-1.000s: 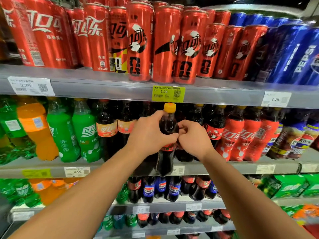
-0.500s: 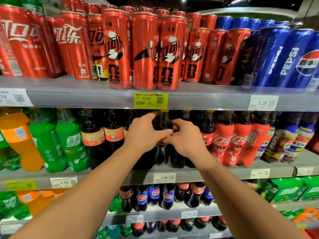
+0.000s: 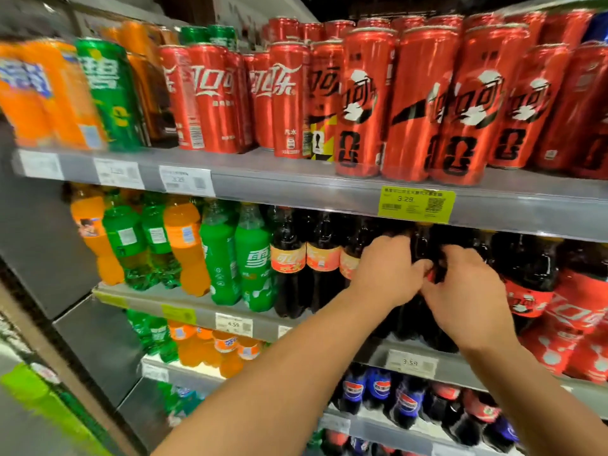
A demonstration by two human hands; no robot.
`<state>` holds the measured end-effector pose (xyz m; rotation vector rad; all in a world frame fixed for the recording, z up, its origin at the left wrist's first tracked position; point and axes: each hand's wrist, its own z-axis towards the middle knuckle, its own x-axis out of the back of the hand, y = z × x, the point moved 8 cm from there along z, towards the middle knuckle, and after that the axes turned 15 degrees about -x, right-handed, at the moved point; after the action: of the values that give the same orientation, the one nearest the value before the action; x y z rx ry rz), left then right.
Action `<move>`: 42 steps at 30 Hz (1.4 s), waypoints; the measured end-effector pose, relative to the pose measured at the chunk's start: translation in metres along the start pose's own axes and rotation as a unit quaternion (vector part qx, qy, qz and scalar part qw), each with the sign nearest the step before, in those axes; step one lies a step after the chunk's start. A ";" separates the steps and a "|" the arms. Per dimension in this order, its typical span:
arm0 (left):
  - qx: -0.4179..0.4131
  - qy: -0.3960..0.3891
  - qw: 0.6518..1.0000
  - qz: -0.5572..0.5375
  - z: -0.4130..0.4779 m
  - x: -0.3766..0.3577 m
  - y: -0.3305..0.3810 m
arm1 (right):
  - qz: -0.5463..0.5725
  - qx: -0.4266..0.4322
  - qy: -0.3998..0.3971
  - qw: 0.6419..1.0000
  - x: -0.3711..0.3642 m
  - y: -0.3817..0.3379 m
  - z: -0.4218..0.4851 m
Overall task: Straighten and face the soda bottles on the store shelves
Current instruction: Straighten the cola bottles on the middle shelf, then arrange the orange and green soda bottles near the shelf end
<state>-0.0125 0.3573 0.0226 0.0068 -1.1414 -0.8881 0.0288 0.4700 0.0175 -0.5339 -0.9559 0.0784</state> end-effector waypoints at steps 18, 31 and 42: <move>0.052 0.087 0.995 -0.024 -0.107 0.035 -0.097 | 0.063 -0.045 -0.081 0.994 -0.019 -0.023 -0.045; 0.084 0.115 0.990 0.024 -0.205 0.187 -0.261 | 0.080 -0.008 -0.187 0.979 -0.121 -0.225 -0.146; 0.051 0.119 0.991 -0.026 -0.206 0.242 -0.328 | 0.092 -0.044 -0.121 0.987 -0.138 -0.327 -0.150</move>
<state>-0.0192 -0.0971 -0.0223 0.2224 -0.9652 -0.8499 0.0125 0.0851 -0.0033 -0.7043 -1.1474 0.2737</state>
